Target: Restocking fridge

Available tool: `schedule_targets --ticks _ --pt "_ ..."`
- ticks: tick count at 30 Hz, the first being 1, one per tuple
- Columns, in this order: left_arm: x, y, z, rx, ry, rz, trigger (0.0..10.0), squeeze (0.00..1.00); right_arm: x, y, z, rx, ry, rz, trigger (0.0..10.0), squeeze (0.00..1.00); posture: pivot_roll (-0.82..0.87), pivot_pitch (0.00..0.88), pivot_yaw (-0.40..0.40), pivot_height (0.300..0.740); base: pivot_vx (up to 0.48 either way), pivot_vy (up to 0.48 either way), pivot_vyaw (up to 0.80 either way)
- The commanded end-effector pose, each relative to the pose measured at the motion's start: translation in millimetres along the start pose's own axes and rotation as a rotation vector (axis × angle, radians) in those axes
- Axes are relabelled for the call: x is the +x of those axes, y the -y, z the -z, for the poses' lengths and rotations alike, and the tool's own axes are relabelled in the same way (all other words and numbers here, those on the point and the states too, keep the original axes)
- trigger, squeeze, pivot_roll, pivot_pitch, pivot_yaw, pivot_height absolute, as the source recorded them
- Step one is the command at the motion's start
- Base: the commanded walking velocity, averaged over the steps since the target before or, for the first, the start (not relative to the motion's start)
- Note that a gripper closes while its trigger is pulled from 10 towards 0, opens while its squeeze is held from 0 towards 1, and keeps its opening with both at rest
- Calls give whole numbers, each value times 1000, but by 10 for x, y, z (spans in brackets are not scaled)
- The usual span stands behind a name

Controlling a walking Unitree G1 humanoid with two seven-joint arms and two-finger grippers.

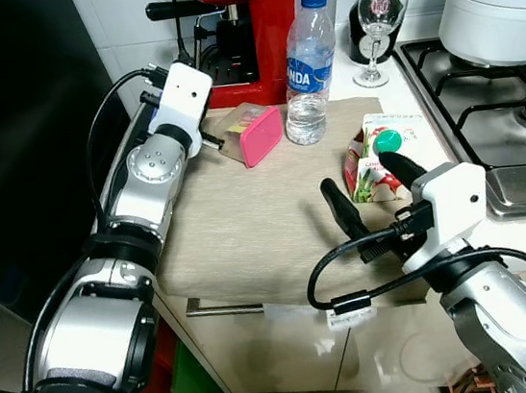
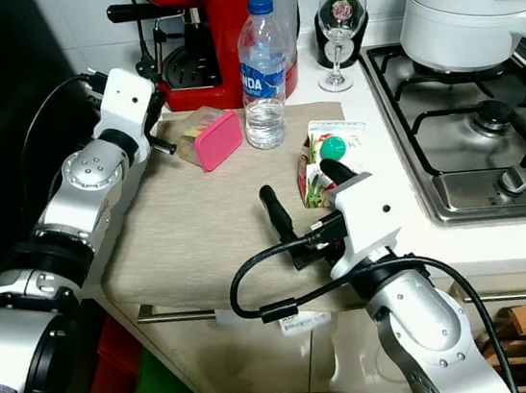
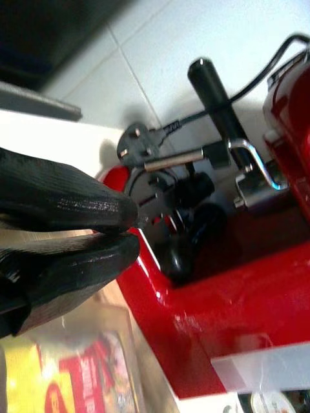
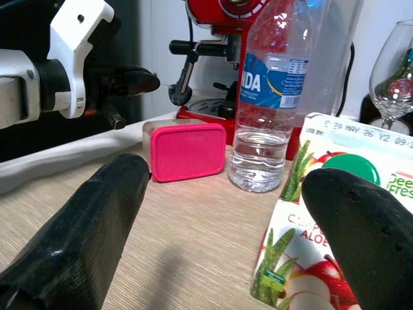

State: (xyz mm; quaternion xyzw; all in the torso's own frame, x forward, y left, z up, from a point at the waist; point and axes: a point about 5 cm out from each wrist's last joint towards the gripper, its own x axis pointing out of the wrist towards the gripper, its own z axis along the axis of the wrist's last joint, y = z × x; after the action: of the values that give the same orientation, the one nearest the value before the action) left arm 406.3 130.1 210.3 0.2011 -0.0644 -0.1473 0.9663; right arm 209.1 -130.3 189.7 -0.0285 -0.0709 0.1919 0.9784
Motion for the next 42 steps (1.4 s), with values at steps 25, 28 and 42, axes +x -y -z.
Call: schedule_targets --ticks 25,28,42 --pt "-194 155 602 -281 -231 124 10000 0 -19 -29 -18 2 -9 16 10000 141 -245 38 101 740 0 0 0" --pt "-241 202 697 -328 -269 134 10000 0 -24 -34 -13 5 -11 19 10000 141 -244 39 103 740 0 0 0" --pt "-484 419 1095 -560 -453 159 10000 0 -25 -35 18 8 -21 18 10000 141 -237 37 103 740 0 0 0"
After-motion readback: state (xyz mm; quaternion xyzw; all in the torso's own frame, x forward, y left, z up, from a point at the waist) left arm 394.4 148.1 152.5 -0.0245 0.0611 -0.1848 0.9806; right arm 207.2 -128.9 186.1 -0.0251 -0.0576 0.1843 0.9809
